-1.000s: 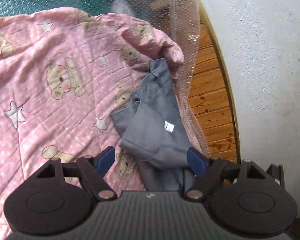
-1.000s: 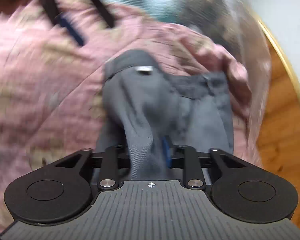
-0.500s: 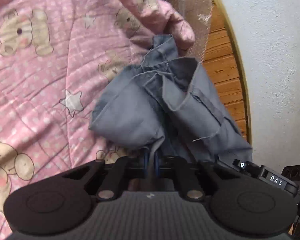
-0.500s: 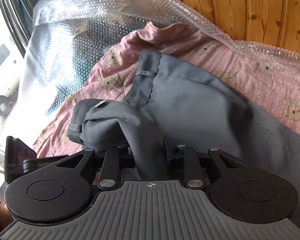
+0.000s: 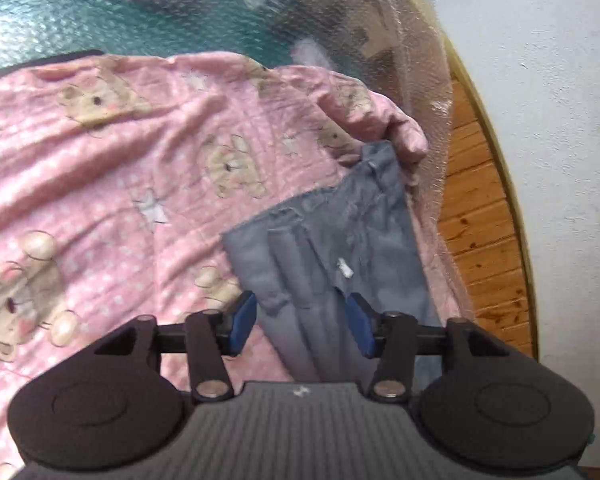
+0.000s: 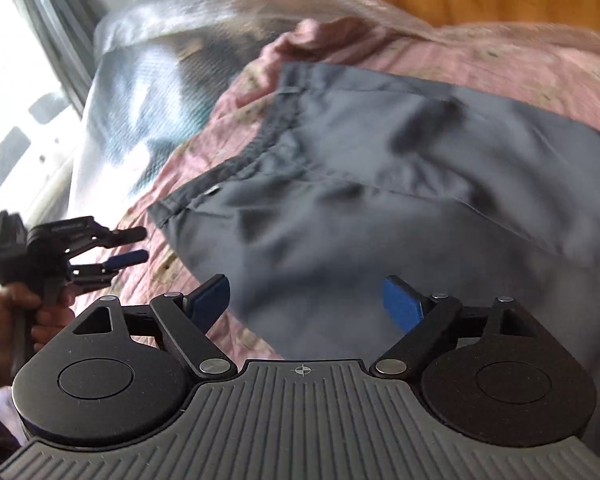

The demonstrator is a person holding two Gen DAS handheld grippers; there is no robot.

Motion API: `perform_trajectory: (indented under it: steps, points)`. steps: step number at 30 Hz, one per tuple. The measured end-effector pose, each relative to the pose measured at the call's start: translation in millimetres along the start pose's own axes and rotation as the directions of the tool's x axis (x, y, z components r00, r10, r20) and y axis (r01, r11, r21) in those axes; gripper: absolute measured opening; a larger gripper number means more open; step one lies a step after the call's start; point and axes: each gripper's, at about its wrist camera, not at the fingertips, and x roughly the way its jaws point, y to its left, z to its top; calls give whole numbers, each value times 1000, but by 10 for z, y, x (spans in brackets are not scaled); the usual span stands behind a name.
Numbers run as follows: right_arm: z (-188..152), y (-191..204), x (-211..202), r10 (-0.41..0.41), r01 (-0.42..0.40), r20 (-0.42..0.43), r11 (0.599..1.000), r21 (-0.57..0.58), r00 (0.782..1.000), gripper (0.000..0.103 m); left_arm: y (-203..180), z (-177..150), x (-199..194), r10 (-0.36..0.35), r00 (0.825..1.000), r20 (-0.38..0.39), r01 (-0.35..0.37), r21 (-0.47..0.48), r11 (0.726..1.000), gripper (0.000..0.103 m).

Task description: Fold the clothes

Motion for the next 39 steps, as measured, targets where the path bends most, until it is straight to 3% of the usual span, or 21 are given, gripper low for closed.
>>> perform_trajectory:
  steps: [2, 4, 5, 7, 8, 9, 11, 13, 14, 17, 20, 23, 27, 29, 32, 36, 37, 39]
  points:
    - [-208, -477, -337, -46, 40, 27, 983, 180, 999, 87, -148, -24, 265, -36, 998, -52, 37, 34, 999, 62]
    - [-425, -942, -671, -117, 90, 57, 934, 346, 991, 86, -286, -55, 524, -38, 996, -84, 46, 97, 994, 71]
    - [-540, -1165, -836, -169, 122, 75, 899, 420, 983, 85, -335, -77, 628, -19, 996, -88, 31, 140, 990, 68]
    - [-701, -1519, -1157, -263, 154, 152, 849, 505, 953, 81, -359, -76, 799, 86, 993, -86, -65, 220, 973, 26]
    - [-754, -1684, -1311, -311, 168, 191, 830, 532, 931, 78, -339, -54, 873, 134, 987, -85, -110, 242, 964, 15]
    - [-797, -1829, -1416, -354, 193, 208, 816, 544, 912, 76, -301, -23, 907, 147, 986, -84, -123, 242, 962, 14]
    - [-877, -2142, -1538, -453, 291, 184, 783, 550, 872, 71, -293, 13, 906, 157, 985, -65, -134, 267, 954, 14]
    - [-992, -2463, -1574, -544, 410, 92, 723, 557, 834, 65, -330, 20, 882, 180, 982, -57, -155, 297, 942, 14]
    - [-1021, -2536, -1628, -566, 438, 80, 713, 547, 821, 44, -359, 18, 860, 194, 980, -54, -168, 309, 936, 15]
    - [-1046, -2634, -1855, -598, 479, 68, 700, 530, 799, 45, -468, 17, 729, 233, 972, -25, -214, 314, 925, 24]
    - [-956, -2519, -2095, -628, 517, 120, 720, 462, 769, 51, -671, -29, 505, 273, 961, 44, -270, 358, 894, 33]
    - [-704, -2373, -2202, -595, 504, 189, 780, 370, 781, 51, -965, -119, 323, 276, 954, 119, -300, 423, 855, 42]
    - [-172, -2386, -1968, -557, 502, 217, 824, 261, 801, 50, -1214, -273, 335, 277, 947, 160, -320, 439, 840, 45]
    - [88, -2534, -1745, -565, 517, 189, 819, 250, 803, 49, -1288, -358, 359, 286, 944, 163, -329, 437, 837, 45]
    - [382, -2901, -1374, -579, 538, 107, 800, 265, 808, 40, -1316, -475, 278, 319, 930, 183, -368, 429, 825, 45]
    - [574, -3376, -986, -599, 569, 78, 788, 235, 797, 39, -1207, -606, 91, 367, 912, 185, -411, 411, 814, 45]
    - [628, -3452, -950, -613, 585, 84, 781, 221, 786, 40, -1198, -635, 64, 371, 910, 183, -414, 409, 814, 45]
    - [732, -3544, -944, -616, 593, 74, 780, 200, 785, 41, -1223, -709, 35, 360, 917, 171, -399, 414, 818, 45]
